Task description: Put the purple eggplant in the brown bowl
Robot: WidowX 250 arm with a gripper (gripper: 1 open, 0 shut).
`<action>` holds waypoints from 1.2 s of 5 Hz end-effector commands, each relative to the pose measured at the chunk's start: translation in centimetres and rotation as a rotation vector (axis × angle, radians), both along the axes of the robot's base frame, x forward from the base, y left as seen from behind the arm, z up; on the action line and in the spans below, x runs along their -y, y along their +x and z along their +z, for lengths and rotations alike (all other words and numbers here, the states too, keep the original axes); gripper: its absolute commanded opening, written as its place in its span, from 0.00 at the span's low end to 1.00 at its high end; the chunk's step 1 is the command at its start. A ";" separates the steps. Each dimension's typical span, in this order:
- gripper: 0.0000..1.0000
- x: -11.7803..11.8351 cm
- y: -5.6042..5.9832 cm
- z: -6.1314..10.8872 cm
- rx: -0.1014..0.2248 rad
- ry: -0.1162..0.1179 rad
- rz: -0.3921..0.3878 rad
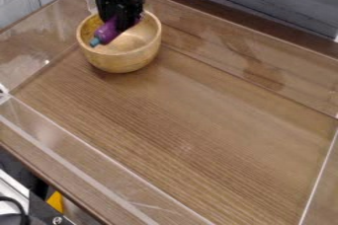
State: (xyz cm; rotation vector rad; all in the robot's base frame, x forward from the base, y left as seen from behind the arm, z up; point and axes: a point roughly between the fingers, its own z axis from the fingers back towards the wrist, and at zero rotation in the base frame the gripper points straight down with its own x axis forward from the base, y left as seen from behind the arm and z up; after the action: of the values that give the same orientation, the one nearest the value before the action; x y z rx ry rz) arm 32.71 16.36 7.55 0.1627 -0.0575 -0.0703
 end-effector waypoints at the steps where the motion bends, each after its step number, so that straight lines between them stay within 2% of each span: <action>1: 0.00 -0.9 1.1 1.2 0.055 0.031 0.053; 2: 0.00 -0.9 1.4 0.6 0.049 0.028 0.099; 3: 1.00 -0.5 1.3 0.5 0.046 0.020 0.063; 4: 1.00 0.1 1.0 1.0 0.048 0.007 0.027; 6: 1.00 2.1 -0.4 1.8 0.052 -0.012 -0.006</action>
State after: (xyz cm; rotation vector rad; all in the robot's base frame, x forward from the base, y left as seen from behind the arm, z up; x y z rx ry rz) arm 31.74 14.29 6.96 0.1220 -0.0446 -0.0666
